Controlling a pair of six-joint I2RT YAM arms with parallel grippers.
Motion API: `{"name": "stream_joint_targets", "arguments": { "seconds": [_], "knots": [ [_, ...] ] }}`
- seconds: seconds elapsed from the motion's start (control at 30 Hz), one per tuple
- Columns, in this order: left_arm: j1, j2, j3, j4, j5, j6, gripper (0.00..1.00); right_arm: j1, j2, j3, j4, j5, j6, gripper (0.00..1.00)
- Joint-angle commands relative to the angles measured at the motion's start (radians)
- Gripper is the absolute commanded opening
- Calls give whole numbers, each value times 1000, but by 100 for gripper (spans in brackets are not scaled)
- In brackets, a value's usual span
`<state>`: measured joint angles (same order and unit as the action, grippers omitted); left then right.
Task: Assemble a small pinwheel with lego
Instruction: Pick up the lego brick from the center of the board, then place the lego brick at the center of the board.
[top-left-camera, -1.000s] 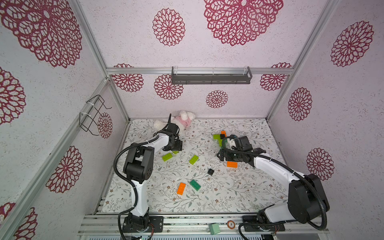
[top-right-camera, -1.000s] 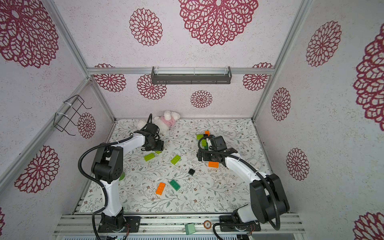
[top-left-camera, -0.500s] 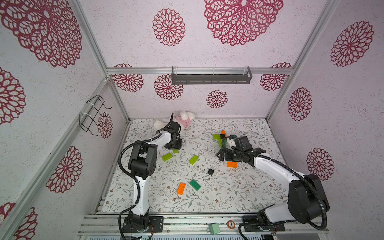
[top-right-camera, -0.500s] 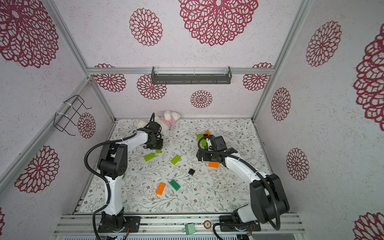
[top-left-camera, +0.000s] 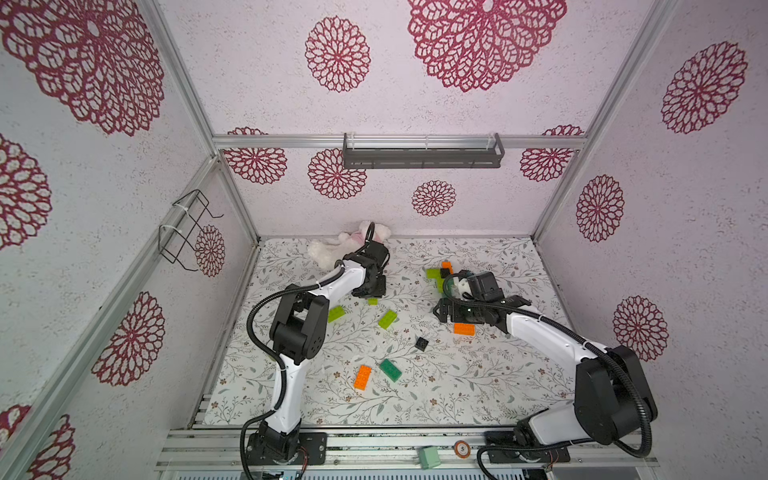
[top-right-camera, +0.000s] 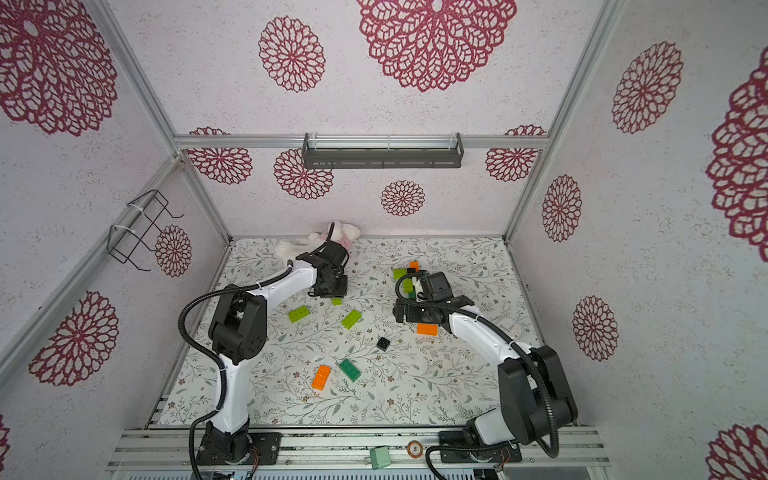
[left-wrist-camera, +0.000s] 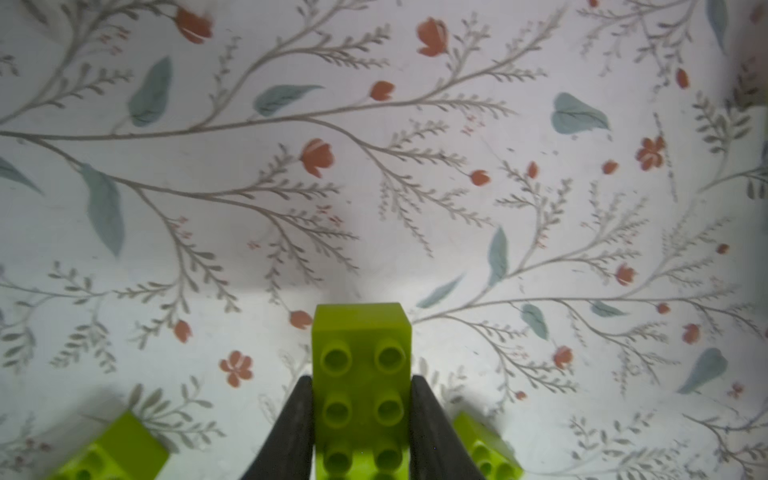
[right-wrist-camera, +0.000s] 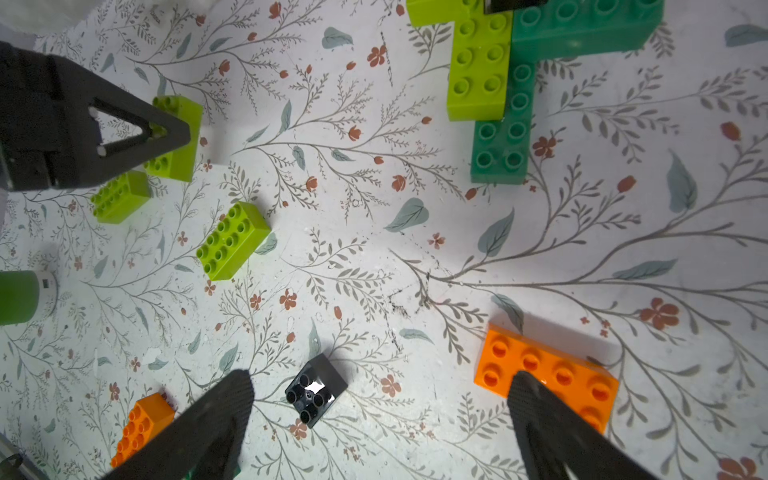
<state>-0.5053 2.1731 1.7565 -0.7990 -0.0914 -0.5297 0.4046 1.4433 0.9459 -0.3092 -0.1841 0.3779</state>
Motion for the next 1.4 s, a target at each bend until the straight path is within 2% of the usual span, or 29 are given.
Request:
{"name": "stream_joint_targets", "arguments": {
  "seconds": [0.0, 0.07, 0.23, 0.37, 0.63, 1.0, 1.2, 1.37],
  "knots": [
    [-52, 44, 80, -35, -39, -68, 24, 2, -9, 18, 19, 16, 12, 99],
    [-85, 59, 118, -62, -73, -90, 24, 2, -19, 12, 13, 22, 16, 99],
    [-163, 64, 118, -52, -70, -153, 24, 2, -48, -5, -2, 47, 18, 99],
    [-194, 71, 117, -51, -85, -201, 25, 2, -58, -7, -21, 75, 29, 99],
    [-201, 97, 112, -56, -103, -278, 25, 2, -79, -16, -48, 98, 41, 99],
    [-207, 143, 106, -22, -93, -308, 29, 2, -78, -14, -50, 95, 40, 99],
    [-207, 150, 121, -17, -91, -296, 38, 3, -78, -12, -56, 98, 38, 99],
    [-206, 145, 123, -7, -72, -285, 51, 3, -81, 1, -68, 112, 36, 99]
  ]
}}
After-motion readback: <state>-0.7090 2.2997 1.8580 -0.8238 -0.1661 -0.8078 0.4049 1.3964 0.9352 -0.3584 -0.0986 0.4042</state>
